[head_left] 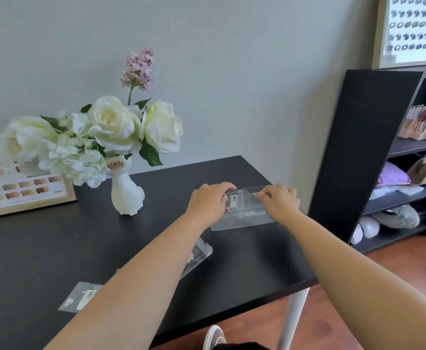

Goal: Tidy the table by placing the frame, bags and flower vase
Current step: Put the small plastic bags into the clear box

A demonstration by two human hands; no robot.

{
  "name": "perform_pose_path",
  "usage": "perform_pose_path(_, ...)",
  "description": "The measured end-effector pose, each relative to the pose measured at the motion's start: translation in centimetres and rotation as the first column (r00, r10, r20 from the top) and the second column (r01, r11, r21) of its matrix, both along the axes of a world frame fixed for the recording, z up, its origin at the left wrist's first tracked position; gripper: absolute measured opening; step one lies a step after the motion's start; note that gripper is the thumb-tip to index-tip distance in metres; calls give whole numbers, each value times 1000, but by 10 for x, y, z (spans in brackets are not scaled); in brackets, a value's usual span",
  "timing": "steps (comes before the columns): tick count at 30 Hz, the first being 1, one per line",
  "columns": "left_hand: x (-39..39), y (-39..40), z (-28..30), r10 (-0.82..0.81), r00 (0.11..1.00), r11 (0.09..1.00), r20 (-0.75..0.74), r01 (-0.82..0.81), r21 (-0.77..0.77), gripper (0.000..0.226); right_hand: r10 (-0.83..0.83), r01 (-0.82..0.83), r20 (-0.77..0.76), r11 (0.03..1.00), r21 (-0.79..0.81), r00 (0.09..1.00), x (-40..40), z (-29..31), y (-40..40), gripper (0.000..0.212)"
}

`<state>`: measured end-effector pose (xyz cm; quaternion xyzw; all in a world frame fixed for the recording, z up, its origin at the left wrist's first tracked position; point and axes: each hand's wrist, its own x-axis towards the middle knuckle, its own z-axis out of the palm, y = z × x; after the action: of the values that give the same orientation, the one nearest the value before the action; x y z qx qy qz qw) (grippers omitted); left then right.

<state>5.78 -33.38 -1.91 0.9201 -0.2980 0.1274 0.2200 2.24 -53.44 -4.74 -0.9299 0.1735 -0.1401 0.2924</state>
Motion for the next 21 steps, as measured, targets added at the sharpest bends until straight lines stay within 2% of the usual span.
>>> perform_pose_path(4, 10, -2, -11, 20, 997, 995, -76, -13, 94, 40, -42, 41, -17, 996, -80, 999, 7, -11, -6, 28)
perform_pose_path(7, 15, -4, -23, 45, 988, 986, -147, -20, 164, 41, -38, 39, 14, 999, -32, 999, 6, -19, -7, 43)
perform_pose_path(12, 16, 3, -40, 82, 959, 994, -270, -60, 86, 46, 14, -15, 39, 1000, 11, 999, 4, -24, -7, 48)
perform_pose_path(14, 11, 3, -44, 98, 956, 995, -277, -85, 59, 48, 63, -65, 45, 997, 50, 997, 6, -22, -8, 48)
perform_pose_path(21, 2, -6, -44, 169, 948, 983, -269, -142, 120, 54, 103, -104, 20, 994, 39, 994, 14, -22, -20, 52)
